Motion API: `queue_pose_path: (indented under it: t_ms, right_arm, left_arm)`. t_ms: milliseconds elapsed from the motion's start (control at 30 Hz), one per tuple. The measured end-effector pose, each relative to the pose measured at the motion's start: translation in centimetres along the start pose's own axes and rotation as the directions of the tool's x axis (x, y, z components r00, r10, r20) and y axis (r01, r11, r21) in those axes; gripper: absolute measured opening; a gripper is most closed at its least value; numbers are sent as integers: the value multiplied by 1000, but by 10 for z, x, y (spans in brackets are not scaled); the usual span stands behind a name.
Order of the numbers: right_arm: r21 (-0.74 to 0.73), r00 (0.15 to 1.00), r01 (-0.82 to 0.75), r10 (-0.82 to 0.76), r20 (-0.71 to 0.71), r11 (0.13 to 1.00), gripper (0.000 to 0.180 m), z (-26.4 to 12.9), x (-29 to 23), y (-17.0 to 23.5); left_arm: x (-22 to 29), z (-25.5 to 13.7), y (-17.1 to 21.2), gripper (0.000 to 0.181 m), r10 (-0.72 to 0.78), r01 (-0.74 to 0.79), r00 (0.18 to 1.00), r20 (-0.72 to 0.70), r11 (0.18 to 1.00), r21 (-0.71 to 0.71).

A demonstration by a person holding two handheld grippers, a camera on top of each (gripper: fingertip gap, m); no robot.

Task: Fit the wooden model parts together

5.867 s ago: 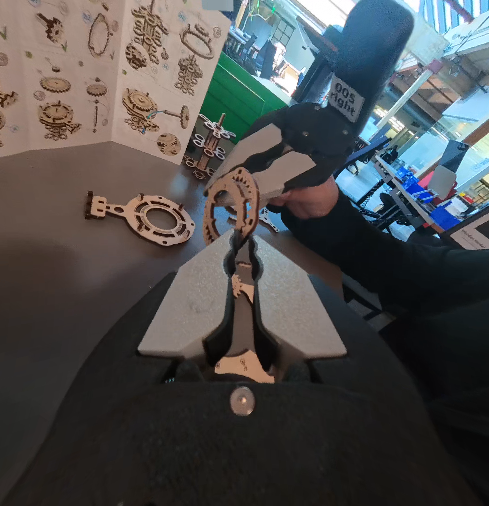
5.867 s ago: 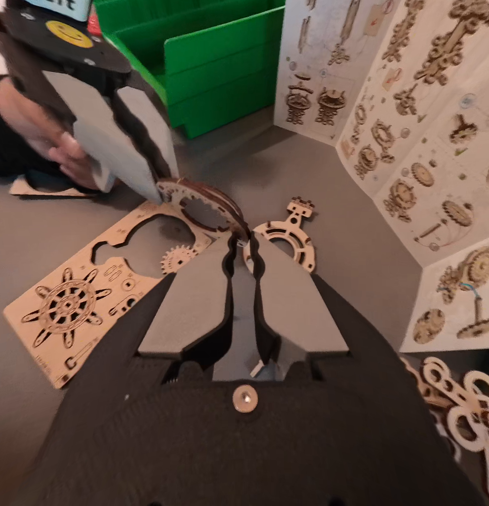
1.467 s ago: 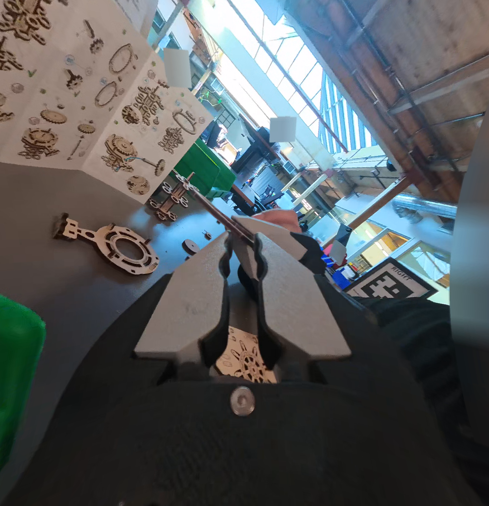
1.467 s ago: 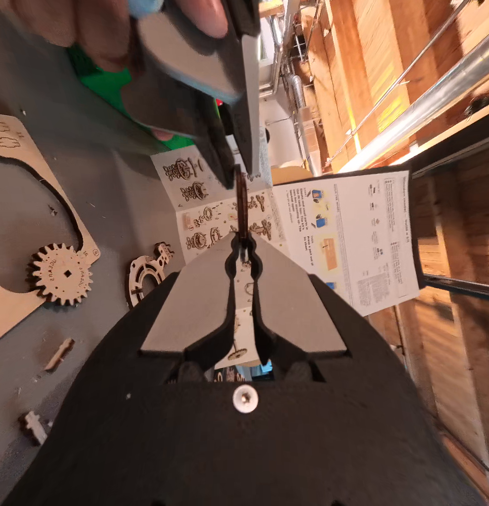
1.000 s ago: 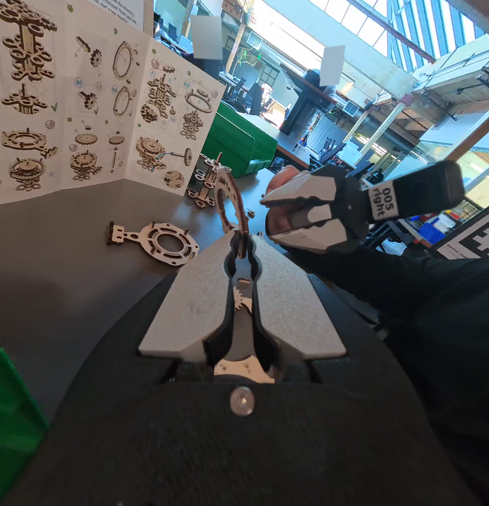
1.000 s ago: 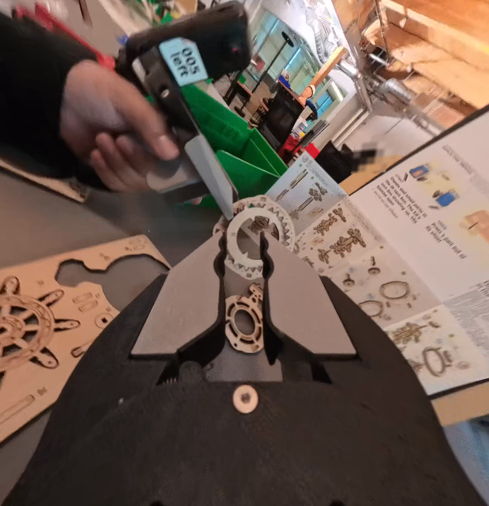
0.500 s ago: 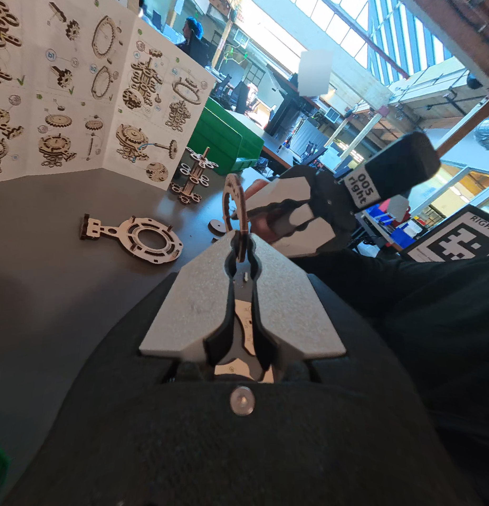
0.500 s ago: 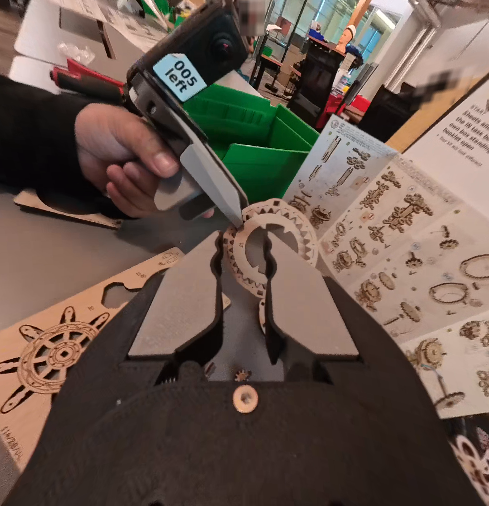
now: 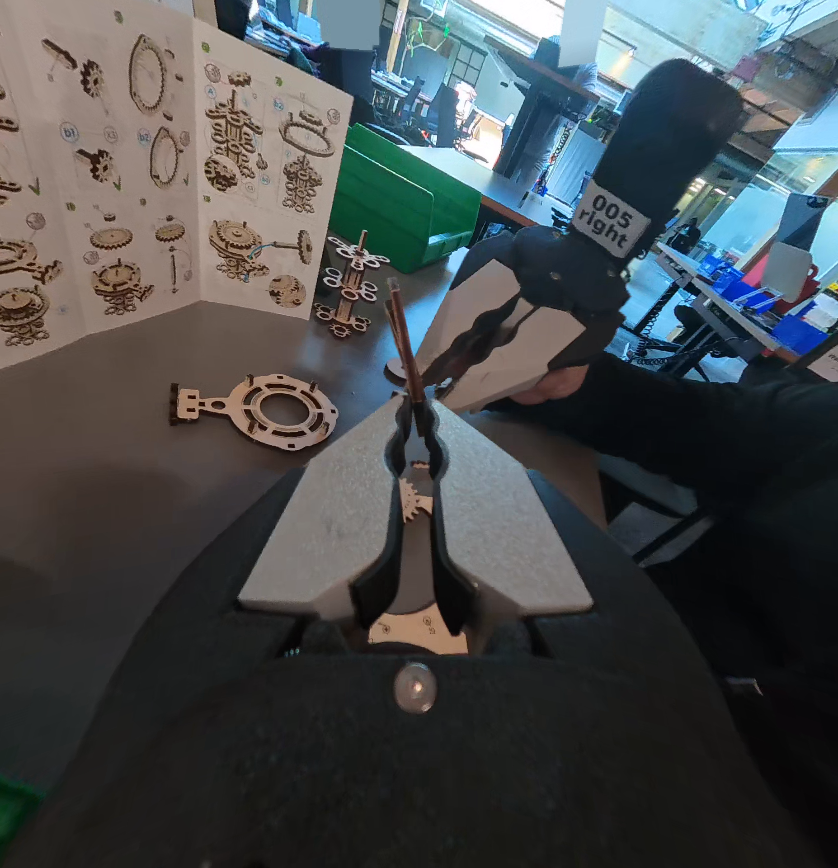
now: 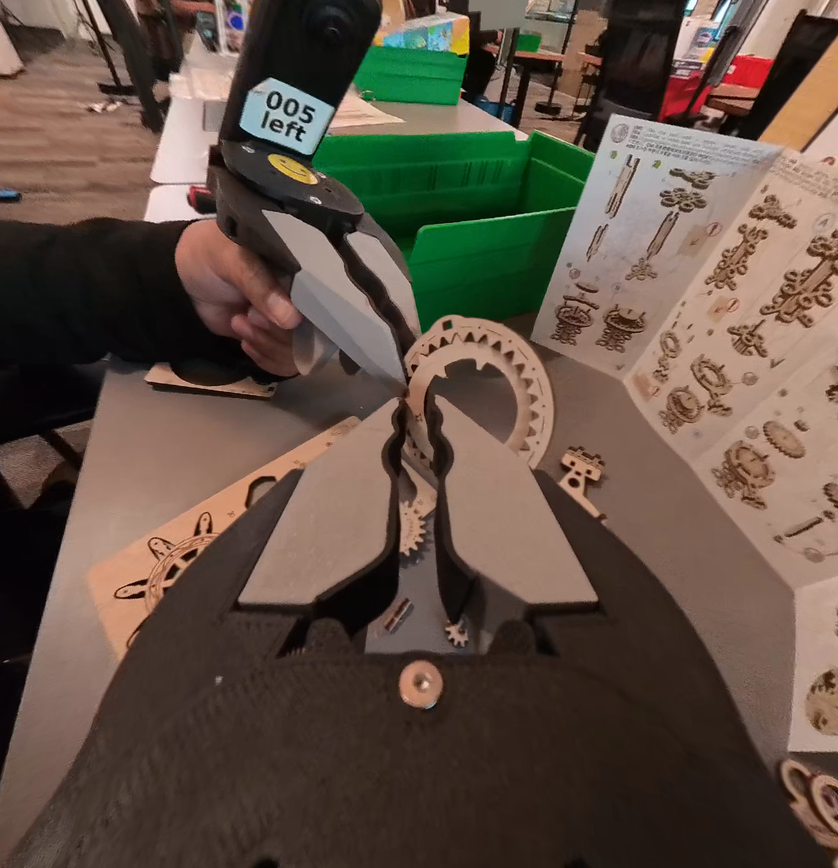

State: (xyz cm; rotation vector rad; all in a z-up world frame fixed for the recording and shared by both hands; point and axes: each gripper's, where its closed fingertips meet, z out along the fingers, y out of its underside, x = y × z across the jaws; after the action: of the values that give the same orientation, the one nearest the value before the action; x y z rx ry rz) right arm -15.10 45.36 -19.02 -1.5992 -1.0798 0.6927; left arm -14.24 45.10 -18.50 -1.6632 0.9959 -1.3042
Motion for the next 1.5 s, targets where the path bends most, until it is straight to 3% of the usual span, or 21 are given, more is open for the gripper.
queue_pose_path:
  t_ms: [333, 500, 700, 800, 867, 933, 1067, 1167, 1233, 1333, 1500]
  right_arm:
    - [17, 992, -80, 78, 103, 997, 5, -5, -4, 1]
    - [-23, 997, 61, -60, 50, 998, 4, -6, -5, 5]
    - [-36, 990, -31, 36, 135, 999, 3, -11, -5, 11]
    - [-15, 985, -80, 81, 152, 997, 2, -10, -5, 8]
    - [-26, 992, -19, 22, 122, 999, 7, -10, -6, 7]
    - [0, 994, 59, -58, 95, 998, 25, -16, -9, 0]
    - [161, 994, 88, -97, 47, 983, 24, -42, -4, -31]
    - [76, 985, 135, -143, 101, 988, 26, -42, -15, -18]
    - [12, 969, 244, -244, 32, 970, 30, -33, -19, -9]
    - [-106, 890, 440, -449, -78, 891, 36, -21, -24, -2]
    - [-241, 800, 557, -592, -101, 794, 36, -16, -33, 10]
  left_arm:
    - [-1, 1, 6, 1, 83, -81, 996, 38, 996, -43]
    - [-2, 3, 10, 0, 102, -99, 994, 49, 993, -63]
    - [-1, 8, 15, 1, 265, -252, 958, 110, 960, -120]
    - [2, 6, 12, 0, 168, -162, 984, 65, 983, -90]
    - [-2, 2, 14, 0, 74, -71, 996, 39, 994, -88]
    - [-9, -3, 15, 0, 29, -25, 999, 46, 996, -85]
    - [-9, -3, 16, 0, -44, 45, 999, 5, 996, -83]
    - [-14, -2, 18, 0, -71, 74, 997, 28, 993, -92]
    - [-21, -2, 22, 0, -97, 102, 994, 55, 990, -101]
    - [-29, -3, 24, 0, -127, 135, 988, 85, 985, -104]
    - [-31, -5, 25, 0, -46, 63, 990, 131, 989, -131]
